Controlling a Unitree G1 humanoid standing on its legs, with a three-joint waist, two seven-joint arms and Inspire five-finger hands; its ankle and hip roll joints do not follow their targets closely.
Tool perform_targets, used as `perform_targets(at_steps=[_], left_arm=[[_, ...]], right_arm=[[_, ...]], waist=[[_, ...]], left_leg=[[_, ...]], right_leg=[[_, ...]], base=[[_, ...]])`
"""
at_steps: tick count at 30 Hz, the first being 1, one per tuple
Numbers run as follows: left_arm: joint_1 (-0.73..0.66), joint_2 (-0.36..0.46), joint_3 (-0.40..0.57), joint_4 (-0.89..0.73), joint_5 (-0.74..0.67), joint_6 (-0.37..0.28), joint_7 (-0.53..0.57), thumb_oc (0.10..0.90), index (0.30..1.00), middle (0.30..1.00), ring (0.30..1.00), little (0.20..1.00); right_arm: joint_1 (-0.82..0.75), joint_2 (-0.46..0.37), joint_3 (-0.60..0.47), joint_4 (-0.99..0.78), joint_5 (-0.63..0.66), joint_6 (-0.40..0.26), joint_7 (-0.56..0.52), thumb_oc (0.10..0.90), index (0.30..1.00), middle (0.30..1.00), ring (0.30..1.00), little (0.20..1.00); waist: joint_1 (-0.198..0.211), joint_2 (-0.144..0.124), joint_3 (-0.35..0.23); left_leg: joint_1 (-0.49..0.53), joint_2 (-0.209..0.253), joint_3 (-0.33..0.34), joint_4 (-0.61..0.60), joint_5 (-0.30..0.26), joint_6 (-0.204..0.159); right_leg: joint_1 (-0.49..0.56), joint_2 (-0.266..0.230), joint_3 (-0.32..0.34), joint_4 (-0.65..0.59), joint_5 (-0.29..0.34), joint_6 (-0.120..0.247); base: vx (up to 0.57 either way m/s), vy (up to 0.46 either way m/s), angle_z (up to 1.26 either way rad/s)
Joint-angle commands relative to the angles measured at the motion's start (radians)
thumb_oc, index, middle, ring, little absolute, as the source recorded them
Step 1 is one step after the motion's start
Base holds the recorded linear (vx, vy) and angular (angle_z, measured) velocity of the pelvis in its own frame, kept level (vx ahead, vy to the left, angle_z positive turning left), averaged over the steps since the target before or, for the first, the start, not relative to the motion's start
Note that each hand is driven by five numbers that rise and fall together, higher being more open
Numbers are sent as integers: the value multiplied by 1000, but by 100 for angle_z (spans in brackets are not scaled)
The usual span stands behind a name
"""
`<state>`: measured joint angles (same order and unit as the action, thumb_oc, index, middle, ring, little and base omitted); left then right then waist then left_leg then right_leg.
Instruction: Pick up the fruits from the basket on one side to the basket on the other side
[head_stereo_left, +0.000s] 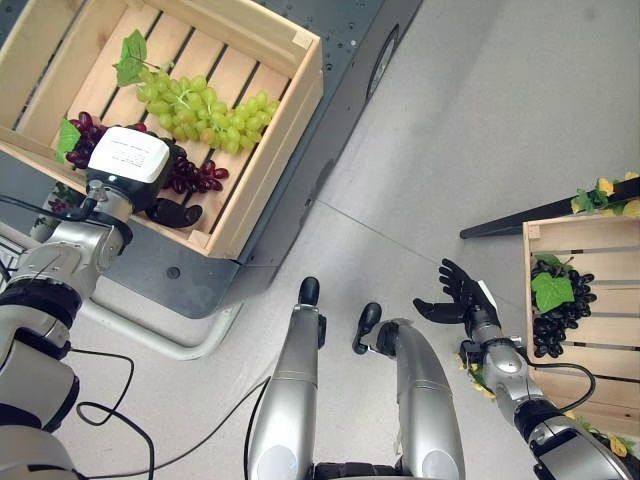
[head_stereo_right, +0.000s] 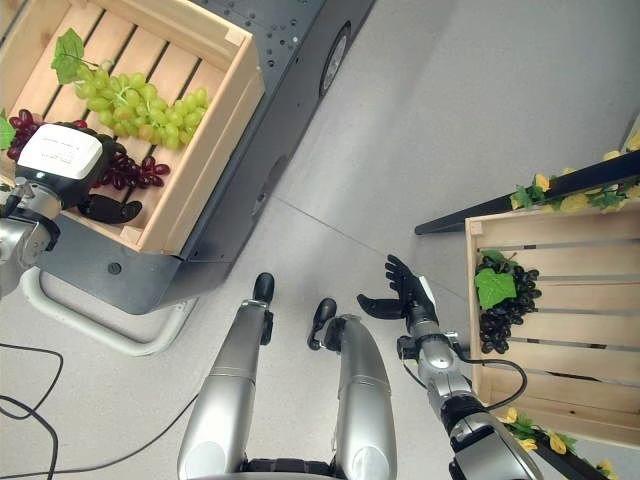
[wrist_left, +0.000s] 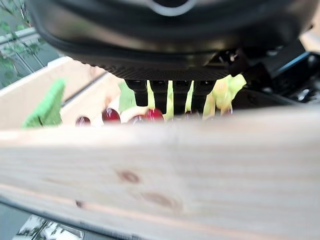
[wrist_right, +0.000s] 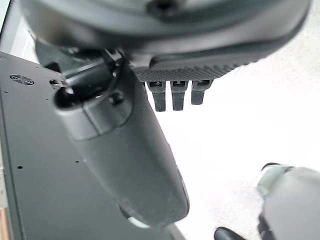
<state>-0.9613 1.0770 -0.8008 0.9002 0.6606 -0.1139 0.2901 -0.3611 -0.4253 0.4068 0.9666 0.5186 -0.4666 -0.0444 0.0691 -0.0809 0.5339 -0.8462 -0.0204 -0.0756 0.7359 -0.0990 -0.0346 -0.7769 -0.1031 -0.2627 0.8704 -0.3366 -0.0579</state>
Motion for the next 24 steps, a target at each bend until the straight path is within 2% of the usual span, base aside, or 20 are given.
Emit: perform_targets(at_steps=[1,2,6,8,14,15,16,17,19,24], left_arm=[[-20,143,-7,-33,49,158,-131,800,900,900,900,900],[-38,146,-24,-33,60,183,-172,800,900,900,900,900],[-106,137,-90,-7,128,208,-223,800,900,900,900,900],[-118,136,-103,-3,139,205,-231,800,900,900,900,900],[-197,128,-196,-53,294,183,-315,800,900,900,900,900],[-212,130,-209,-58,326,175,-332,722,782,782,782,782],[-217,130,-214,-59,341,172,-340,722,782,782,782,782],[-238,137,-237,-74,373,156,-362,585,578,578,578,578],[-260,149,-257,-103,386,136,-387,400,300,300,300,300],[-275,174,-268,-136,387,114,-403,400,300,300,300,300]], right_arm=[[52,-59,-26,-42,37,-96,-38,800,900,900,900,900],[54,-59,-28,-40,41,-98,-34,800,900,900,900,900],[55,-61,-23,-40,62,-103,-31,800,900,900,900,900],[56,-60,-23,-37,66,-107,-29,800,900,900,900,900],[57,-56,-25,-14,84,-134,-2,800,900,900,900,900],[57,-57,-25,-14,90,-143,2,800,900,900,900,900],[57,-58,-25,-14,92,-147,4,800,900,900,900,900],[58,-61,-24,-25,97,-152,0,800,900,900,900,900],[59,-65,-27,-40,95,-153,-5,800,900,900,900,900],[68,-63,-39,-48,104,-163,4,800,900,900,900,900]], waist=[[10,-9,-14],[9,-11,-14],[0,-22,-14],[-1,-24,-14],[-2,-37,-14],[-2,-37,-14],[-2,-38,-14],[-4,-36,-14],[-5,-33,-14],[-2,-33,-14]], left_leg=[[40,-18,49,-36,-69,41],[35,-17,48,-37,-69,42],[10,-12,45,-28,-70,44],[5,-10,45,-25,-70,44],[-23,-4,37,-31,-65,42],[-26,-5,35,-32,-64,42],[-27,-5,35,-32,-64,42],[-32,-5,35,-35,-61,41],[-36,-5,37,-35,-61,39],[-32,-1,37,-33,-67,38]], right_leg=[[78,18,22,-55,37,35],[73,17,19,-55,38,36],[47,14,13,-44,39,39],[43,13,12,-42,41,39],[16,8,-4,-42,48,45],[12,8,-5,-43,50,46],[11,8,-6,-44,51,46],[6,6,-8,-48,53,47],[0,4,-10,-47,54,48],[9,-1,-16,-48,53,49]], base=[[0,0,0],[0,0,0],[0,0,0],[-8,-8,7],[-3,-5,2],[0,0,0],[0,0,0],[0,0,0],[-16,-4,0],[0,0,0]])
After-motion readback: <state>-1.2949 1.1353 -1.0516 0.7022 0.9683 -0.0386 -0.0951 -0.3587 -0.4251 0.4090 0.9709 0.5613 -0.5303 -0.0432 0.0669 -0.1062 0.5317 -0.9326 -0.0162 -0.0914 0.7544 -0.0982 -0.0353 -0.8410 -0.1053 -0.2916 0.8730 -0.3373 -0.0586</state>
